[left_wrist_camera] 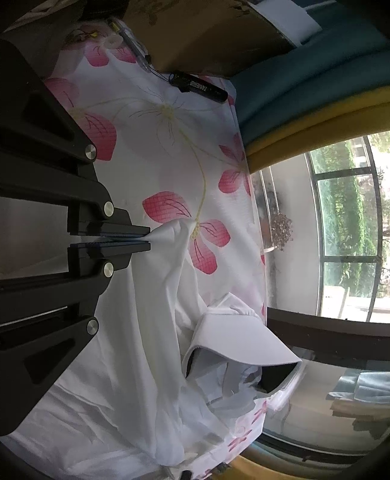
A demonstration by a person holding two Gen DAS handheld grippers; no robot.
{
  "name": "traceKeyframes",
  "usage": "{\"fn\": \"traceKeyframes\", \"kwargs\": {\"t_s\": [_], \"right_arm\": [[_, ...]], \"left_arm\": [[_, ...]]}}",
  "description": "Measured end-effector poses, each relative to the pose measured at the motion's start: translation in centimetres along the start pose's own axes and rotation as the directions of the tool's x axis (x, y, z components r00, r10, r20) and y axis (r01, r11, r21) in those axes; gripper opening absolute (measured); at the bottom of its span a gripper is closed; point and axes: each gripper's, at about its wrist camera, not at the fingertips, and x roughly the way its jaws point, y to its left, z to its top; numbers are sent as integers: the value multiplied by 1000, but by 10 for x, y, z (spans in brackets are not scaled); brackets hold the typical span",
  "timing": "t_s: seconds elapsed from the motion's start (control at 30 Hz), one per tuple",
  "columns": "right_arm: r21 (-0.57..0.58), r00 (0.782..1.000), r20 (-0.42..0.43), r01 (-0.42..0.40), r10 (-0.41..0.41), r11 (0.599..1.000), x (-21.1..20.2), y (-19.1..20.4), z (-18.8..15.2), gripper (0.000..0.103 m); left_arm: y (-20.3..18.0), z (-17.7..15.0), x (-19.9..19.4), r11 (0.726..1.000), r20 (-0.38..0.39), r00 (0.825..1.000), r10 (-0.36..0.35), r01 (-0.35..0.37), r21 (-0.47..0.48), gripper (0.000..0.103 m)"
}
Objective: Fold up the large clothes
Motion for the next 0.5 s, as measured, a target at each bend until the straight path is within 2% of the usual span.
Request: {"fn": "traceKeyframes", "kwargs": {"t_s": [0.07, 0.13, 0.17, 0.2, 0.27, 0.37, 0.43, 0.47, 0.5], "right_arm": [[19, 1000, 12, 4, -5, 1000, 4, -6, 12, 4], [27, 1000, -3, 3, -3, 1000, 16, -11, 21, 13], [27, 1000, -17, -3, 4, 1000, 23, -12, 24, 25], [29, 999, -32, -21, 22, 999, 30, -14, 25, 43], [47, 995, -52, -79, 81, 996, 40, -16, 26, 56], [65, 982, -52, -177, 181, 982, 45, -15, 24, 56], [32, 980, -37, -196, 197, 980, 42, -8, 21, 54], [14, 978, -41, -205, 206, 979, 42, -4, 19, 37], [-8, 976, -47, -215, 214, 977, 41, 0, 18, 7]], "left_arm": [[0, 0, 0, 1000, -5, 1000, -7, 7, -7, 3], [-1, 0, 2, 1000, -12, 1000, -18, 18, -8, 3], [-2, 0, 3, 1000, -14, 1000, -17, 17, -6, 4], [-3, -1, 5, 1000, -18, 1000, -19, 19, -4, 5], [-3, -2, 8, 1000, -26, 999, -23, 23, -7, 6], [-3, -5, 10, 999, -35, 999, -38, 37, -22, 7], [-2, -7, 12, 998, -39, 998, -42, 40, -42, 8], [0, -8, 14, 997, -44, 998, -44, 42, -57, 8], [1, -9, 16, 997, -45, 998, -48, 45, -63, 8]]}}
